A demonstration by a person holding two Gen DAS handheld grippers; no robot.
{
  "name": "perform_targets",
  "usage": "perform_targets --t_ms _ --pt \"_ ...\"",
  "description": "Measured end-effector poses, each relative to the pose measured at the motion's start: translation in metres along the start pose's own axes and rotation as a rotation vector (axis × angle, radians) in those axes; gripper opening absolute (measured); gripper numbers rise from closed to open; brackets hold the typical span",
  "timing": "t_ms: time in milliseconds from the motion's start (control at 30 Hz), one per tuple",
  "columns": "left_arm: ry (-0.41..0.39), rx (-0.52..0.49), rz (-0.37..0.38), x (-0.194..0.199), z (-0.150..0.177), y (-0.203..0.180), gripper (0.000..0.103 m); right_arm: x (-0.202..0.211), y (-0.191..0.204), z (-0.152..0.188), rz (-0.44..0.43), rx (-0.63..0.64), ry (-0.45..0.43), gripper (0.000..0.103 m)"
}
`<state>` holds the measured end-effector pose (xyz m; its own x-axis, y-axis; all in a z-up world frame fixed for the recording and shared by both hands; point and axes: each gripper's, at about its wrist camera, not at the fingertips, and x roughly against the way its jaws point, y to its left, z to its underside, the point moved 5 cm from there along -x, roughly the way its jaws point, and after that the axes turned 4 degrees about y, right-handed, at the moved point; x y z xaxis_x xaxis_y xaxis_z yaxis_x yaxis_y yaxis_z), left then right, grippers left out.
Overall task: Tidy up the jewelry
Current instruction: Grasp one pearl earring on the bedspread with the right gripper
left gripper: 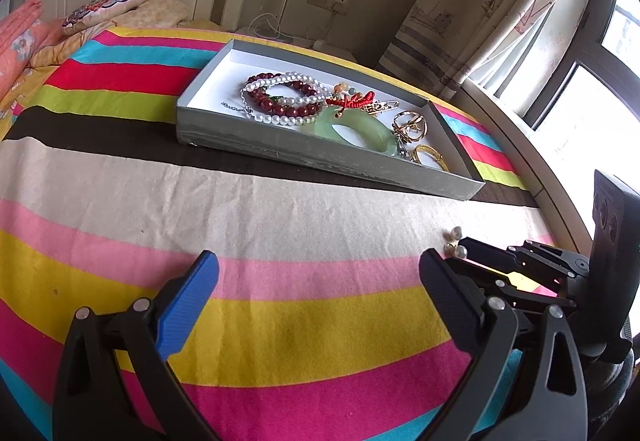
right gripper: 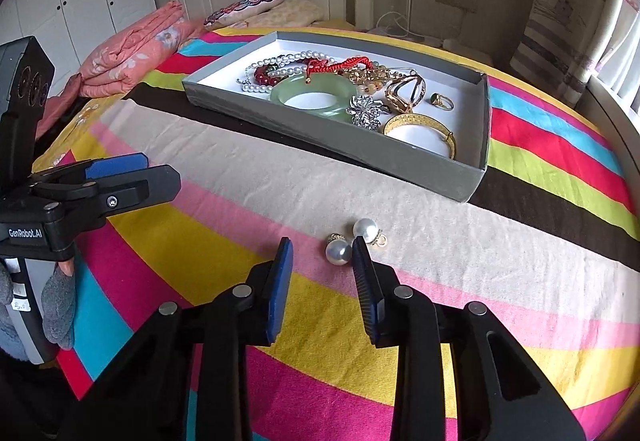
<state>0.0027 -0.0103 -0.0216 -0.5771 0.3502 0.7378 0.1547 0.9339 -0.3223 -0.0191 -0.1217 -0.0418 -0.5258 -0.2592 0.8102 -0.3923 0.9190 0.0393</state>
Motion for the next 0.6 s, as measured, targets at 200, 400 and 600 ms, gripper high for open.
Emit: perform_targets --t_ms 200,400,600 --pt "0.003 -0.001 -0.001 -0.001 0.0 0.0 0.1 -0.002 0.002 -0.001 0.025 0.012 0.002 0.025" --pt "0.01 0.001 -0.004 -0.002 0.0 0.0 0.1 -0.001 0.002 -0.001 0.025 0.014 -0.002 0.014" --pt "0.022 -0.013 -0.015 -0.005 0.001 -0.003 0.1 0.011 -0.003 0.002 0.022 -0.005 -0.046 0.014"
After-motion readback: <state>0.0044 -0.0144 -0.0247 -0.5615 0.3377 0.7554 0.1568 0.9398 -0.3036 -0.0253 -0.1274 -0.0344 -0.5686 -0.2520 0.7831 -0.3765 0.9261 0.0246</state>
